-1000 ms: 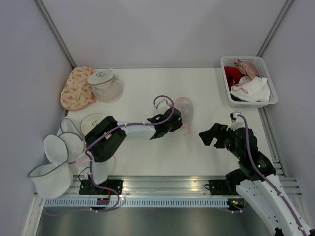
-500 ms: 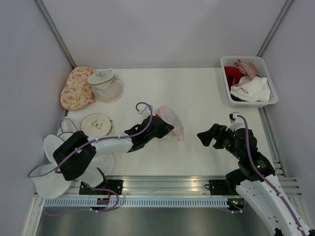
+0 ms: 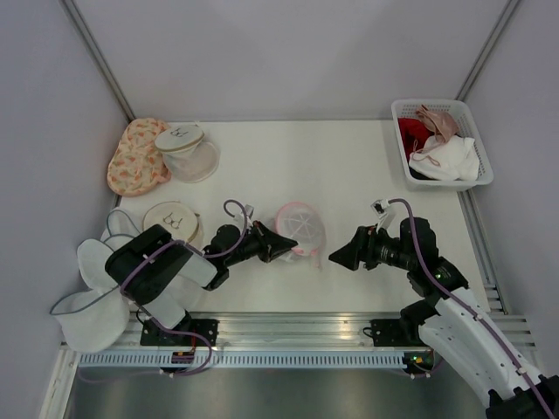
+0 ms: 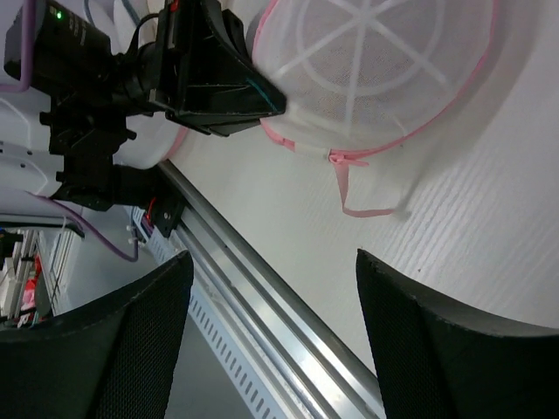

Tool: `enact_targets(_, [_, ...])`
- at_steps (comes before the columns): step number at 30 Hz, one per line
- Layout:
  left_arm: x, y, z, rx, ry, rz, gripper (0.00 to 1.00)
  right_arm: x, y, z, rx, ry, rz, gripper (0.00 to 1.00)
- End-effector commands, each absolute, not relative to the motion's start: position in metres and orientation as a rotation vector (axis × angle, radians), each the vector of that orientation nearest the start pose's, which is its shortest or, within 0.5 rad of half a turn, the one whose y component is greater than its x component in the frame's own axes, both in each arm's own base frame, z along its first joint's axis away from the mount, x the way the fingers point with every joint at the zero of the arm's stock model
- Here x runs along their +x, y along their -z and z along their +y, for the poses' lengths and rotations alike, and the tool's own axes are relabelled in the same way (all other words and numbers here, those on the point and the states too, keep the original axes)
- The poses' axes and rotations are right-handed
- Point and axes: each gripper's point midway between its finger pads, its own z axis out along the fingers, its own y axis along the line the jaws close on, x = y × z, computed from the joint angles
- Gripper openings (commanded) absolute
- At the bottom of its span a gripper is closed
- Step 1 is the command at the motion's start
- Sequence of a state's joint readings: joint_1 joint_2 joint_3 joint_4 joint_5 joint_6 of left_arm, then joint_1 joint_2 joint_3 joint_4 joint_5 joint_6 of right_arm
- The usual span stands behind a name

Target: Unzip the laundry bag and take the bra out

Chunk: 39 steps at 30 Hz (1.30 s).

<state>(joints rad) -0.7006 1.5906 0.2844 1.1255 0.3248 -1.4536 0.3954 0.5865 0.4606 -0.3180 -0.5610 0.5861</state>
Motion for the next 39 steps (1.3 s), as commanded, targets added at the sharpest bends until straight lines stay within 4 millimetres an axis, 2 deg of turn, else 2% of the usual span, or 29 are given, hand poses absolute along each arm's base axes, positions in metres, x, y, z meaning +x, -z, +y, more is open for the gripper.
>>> enact_targets(1, [0.191,-0.209,-0.318,-0.138,2.152,1.708,0.02,0.152,-0.171,0.201,-0.319,-1.249,2.139,0.79])
enact_targets(7, [0.182,-0.232,-0.326,0.012,2.225,1.668,0.02,0.165,-0.156,0.199,-0.292,-1.178,2.192,0.8])
enact_targets(8, [0.18,-0.236,-0.327,0.028,2.244,1.666,0.02,0.167,-0.149,0.199,-0.282,-1.176,2.218,0.8])
enact_targets(11, [0.176,-0.248,-0.327,0.065,2.273,1.638,0.02,0.175,-0.142,0.203,-0.279,-1.161,2.22,0.8])
enact_targets(12, [0.176,-0.25,-0.327,0.058,2.278,1.636,0.02,0.179,-0.145,0.206,-0.285,-1.163,2.194,0.8])
enact_targets(18, [0.179,-0.244,-0.327,0.02,2.278,1.655,0.02,0.19,-0.161,0.221,-0.292,-1.201,2.128,0.79])
enact_targets(20, [0.18,-0.245,-0.328,0.016,2.277,1.651,0.02,0.191,-0.16,0.225,-0.291,-1.218,2.131,0.78])
enact_targets(26, [0.186,-0.243,-0.329,-0.018,2.27,1.652,0.02,0.181,-0.16,0.237,-0.317,-1.278,2.134,0.72])
enact_targets(32, [0.189,-0.238,-0.33,-0.041,2.261,1.664,0.02,0.171,-0.171,0.24,-0.318,-1.329,2.104,0.67])
enact_targets(35, [0.189,-0.237,-0.33,-0.045,2.26,1.669,0.02,0.169,-0.171,0.24,-0.316,-1.332,2.104,0.61])
enact_targets(39, [0.189,-0.236,-0.329,-0.045,2.256,1.669,0.02,0.168,-0.171,0.241,-0.315,-1.345,2.109,0.45])
